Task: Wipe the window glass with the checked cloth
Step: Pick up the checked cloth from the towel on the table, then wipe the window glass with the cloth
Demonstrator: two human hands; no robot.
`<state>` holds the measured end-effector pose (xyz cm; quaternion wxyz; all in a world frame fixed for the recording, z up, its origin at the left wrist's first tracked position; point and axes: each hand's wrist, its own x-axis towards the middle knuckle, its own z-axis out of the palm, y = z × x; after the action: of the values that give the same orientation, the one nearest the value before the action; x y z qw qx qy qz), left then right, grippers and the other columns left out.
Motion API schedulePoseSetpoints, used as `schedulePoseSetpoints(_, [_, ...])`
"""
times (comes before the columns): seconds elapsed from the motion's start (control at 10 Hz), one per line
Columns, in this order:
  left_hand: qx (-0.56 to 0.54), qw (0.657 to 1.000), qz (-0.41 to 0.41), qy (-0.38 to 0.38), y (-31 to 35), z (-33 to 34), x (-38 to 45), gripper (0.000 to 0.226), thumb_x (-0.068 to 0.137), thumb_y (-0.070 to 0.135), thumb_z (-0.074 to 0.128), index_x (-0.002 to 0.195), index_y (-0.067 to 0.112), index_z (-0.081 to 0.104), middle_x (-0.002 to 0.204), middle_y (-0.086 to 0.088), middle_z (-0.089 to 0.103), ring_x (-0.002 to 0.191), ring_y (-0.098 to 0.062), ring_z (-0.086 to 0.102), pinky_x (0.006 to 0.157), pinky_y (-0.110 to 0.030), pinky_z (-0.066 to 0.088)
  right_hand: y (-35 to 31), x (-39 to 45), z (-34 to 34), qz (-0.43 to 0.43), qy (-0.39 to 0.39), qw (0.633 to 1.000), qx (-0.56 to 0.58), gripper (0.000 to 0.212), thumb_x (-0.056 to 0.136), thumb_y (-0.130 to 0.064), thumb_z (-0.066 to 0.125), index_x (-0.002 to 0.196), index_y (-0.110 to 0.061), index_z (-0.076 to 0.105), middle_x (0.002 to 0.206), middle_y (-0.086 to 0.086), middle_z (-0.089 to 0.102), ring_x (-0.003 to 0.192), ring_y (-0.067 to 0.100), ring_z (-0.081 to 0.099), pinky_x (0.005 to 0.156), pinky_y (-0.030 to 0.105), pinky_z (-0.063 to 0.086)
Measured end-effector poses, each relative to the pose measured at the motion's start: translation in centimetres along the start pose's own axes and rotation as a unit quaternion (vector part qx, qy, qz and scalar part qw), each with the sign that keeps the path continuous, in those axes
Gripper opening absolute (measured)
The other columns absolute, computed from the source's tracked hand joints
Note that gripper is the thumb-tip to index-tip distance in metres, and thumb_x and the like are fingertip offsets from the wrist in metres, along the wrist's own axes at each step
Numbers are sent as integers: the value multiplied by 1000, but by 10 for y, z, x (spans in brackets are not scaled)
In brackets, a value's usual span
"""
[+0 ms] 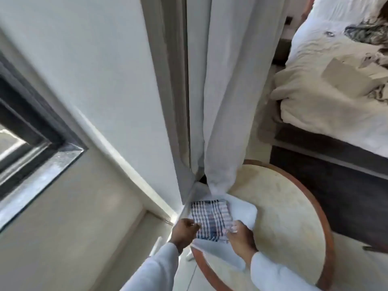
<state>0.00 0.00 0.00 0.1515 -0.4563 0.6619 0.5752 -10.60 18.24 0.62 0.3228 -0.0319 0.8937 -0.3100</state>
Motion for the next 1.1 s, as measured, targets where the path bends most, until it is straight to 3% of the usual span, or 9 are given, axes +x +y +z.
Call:
schedulePoseSetpoints(0.2, [161,979,-11,124,13,17,59,50,107,46,51,127,4,70,129,-20,76,119,-40,71,92,-36,52,-4,63,41,12,73,996,-50,61,96,-41,68,142,-5,50,145,18,58,133,40,57,101,44,52])
schedulePoseSetpoints(0.3, [185,976,-12,113,16,24,62,26,98,30,53,108,14,71,117,-14,81,106,-36,76,91,-39,61,-3,72,52,18,75,994,-81,45,94,-39,71,125,-9,60,131,15,64,124,38,61,96,45,55])
schedulePoseSetpoints(0.4, [195,975,-15,102,26,21,50,17,85,23,52,89,14,66,102,-12,80,93,-35,76,87,-41,65,-9,67,51,15,59,998,0,22,90,-25,74,74,-19,61,77,2,68,76,28,66,65,34,52])
schedulePoseSetpoints(0.5, [197,973,9,122,37,6,22,37,80,33,51,101,11,72,109,-12,77,100,-39,75,87,-41,60,-24,45,44,-28,69,994,77,21,91,-17,71,73,-19,62,69,-1,66,65,19,65,58,32,51])
schedulePoseSetpoints(0.7, [158,973,46,160,64,-98,-72,50,83,60,51,86,14,69,85,1,73,83,-26,69,74,-34,50,-96,-33,32,-141,3,978,152,11,95,-15,69,106,-16,73,92,6,78,91,22,74,91,48,60])
schedulePoseSetpoints(0.8, [137,950,95,264,85,-169,-152,53,84,67,47,81,14,56,75,-4,66,76,-26,65,70,-38,50,-180,-84,38,-324,91,923,187,35,110,-4,42,134,2,67,150,34,56,151,24,47,121,31,39])
schedulePoseSetpoints(0.9, [107,901,155,391,114,-245,-249,52,89,69,45,93,18,49,86,-6,69,85,-24,68,71,-41,47,-317,-129,39,-570,329,752,16,40,107,17,13,142,37,18,159,54,5,160,54,6,120,52,24])
schedulePoseSetpoints(1.0, [69,839,252,477,148,-319,-350,45,96,70,45,97,25,50,78,3,63,77,-16,63,71,-39,47,-417,-232,19,-633,242,722,137,42,108,11,24,145,26,38,158,54,11,157,60,12,81,42,40])
schedulePoseSetpoints(1.1, [-18,777,349,524,180,-389,-448,28,104,60,55,90,36,55,70,15,64,61,-2,55,62,-33,49,-495,-366,-29,-409,-276,747,445,57,94,1,67,119,-50,76,143,19,67,139,44,58,99,27,54])
